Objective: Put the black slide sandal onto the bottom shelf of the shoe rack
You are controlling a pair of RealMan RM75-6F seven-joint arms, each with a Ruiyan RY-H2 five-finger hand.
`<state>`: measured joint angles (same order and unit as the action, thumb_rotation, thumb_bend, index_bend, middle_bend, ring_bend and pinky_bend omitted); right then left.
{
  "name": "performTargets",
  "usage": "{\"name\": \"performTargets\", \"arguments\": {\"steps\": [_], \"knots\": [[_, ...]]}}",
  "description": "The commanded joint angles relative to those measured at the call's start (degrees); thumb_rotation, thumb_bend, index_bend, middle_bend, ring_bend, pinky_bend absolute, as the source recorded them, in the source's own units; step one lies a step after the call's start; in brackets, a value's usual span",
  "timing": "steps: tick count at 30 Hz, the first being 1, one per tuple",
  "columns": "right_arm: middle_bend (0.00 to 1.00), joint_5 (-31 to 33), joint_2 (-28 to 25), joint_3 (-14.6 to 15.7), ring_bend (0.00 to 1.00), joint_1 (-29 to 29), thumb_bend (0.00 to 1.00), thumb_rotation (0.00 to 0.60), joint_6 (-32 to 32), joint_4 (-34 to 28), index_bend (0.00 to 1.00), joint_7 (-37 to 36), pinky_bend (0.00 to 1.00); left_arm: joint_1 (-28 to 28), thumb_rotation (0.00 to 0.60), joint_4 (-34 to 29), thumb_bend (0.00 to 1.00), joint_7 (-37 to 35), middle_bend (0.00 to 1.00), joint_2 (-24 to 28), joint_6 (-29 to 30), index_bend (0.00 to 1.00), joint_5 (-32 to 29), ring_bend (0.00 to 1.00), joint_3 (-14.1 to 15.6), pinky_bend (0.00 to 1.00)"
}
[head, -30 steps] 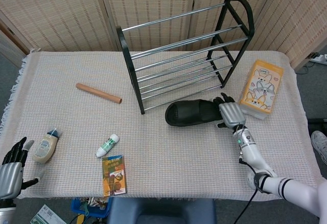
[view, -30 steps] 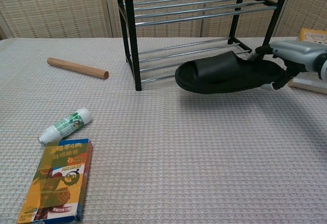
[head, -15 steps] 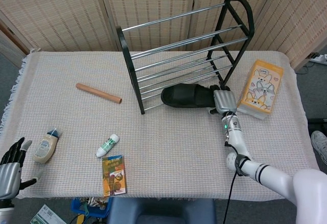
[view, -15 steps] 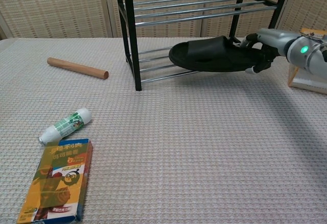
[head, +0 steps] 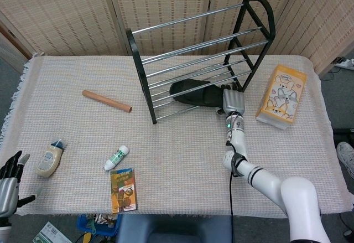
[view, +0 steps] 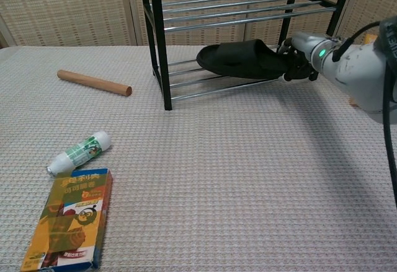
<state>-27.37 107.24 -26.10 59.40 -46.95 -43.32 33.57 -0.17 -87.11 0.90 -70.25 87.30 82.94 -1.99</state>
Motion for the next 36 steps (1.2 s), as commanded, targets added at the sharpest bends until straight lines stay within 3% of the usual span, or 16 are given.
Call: {"name": "performTargets", "arguments": {"steps": [1, 5, 11, 13, 17, 27, 31, 36], "knots": [[0.29, 1.71, 3.73, -2.53, 0.08, 3.02, 0.50, 0.600, -0.54, 5.28, 0.30, 0.93, 0.14, 0.10, 0.600, 0.14, 0.24, -0.06, 0.00, 0.14, -0.05, 0.11, -0.29, 0.00, -0.10, 0.17], [0.27, 2.38, 5.26, -3.61, 0.08, 4.33, 0.49, 0.600, 1.34, 7.66, 0.26, 1.82, 0.14, 0.25, 0.600, 0.40, 0.24, -0.39, 0.00, 0.22, -0.09, 0.11, -0.54, 0.00, -0.13, 0.17], [0.15, 2.50, 6.68, -4.51, 0.02, 5.76, 0.44, 0.600, 1.93, 8.76, 0.04, 3.49, 0.10, 0.33, 0.600, 0.96, 0.24, -0.83, 0.00, 0.10, -0.35, 0.11, -0.77, 0.00, -0.13, 0.17], [0.12, 2.75, 6.91, -5.02, 0.00, 6.00, 0.42, 0.600, 2.43, 8.81, 0.00, 3.64, 0.09, 0.35, 0.600, 1.20, 0.24, -1.06, 0.00, 0.07, -0.41, 0.11, -0.85, 0.00, -0.18, 0.17], [0.07, 3.56, 6.65, -5.39, 0.00, 5.97, 0.38, 0.600, 3.57, 7.96, 0.00, 4.94, 0.07, 0.30, 0.600, 1.70, 0.24, -1.20, 0.00, -0.04, -0.70, 0.11, -1.05, 0.00, -0.23, 0.17], [0.01, 2.47, 1.59, -3.18, 0.00, 1.46, 0.10, 0.600, 3.62, -1.47, 0.00, 5.00, 0.04, 0.02, 0.600, 2.47, 0.24, -1.78, 0.00, -0.71, -1.18, 0.11, -0.74, 0.00, -0.19, 0.17], [0.01, 2.01, -0.67, -2.19, 0.00, -0.42, 0.07, 0.600, 2.57, -4.38, 0.00, 4.27, 0.04, -0.16, 0.600, 2.44, 0.24, -1.82, 0.00, -1.01, -1.13, 0.11, -0.26, 0.00, -0.14, 0.17], [0.02, 4.20, -1.78, -1.67, 0.00, -0.54, 0.10, 0.600, 2.83, -3.72, 0.00, 5.87, 0.04, -0.23, 0.600, 2.28, 0.24, -1.56, 0.00, -1.04, -1.32, 0.11, -0.42, 0.00, -0.18, 0.17]]}}
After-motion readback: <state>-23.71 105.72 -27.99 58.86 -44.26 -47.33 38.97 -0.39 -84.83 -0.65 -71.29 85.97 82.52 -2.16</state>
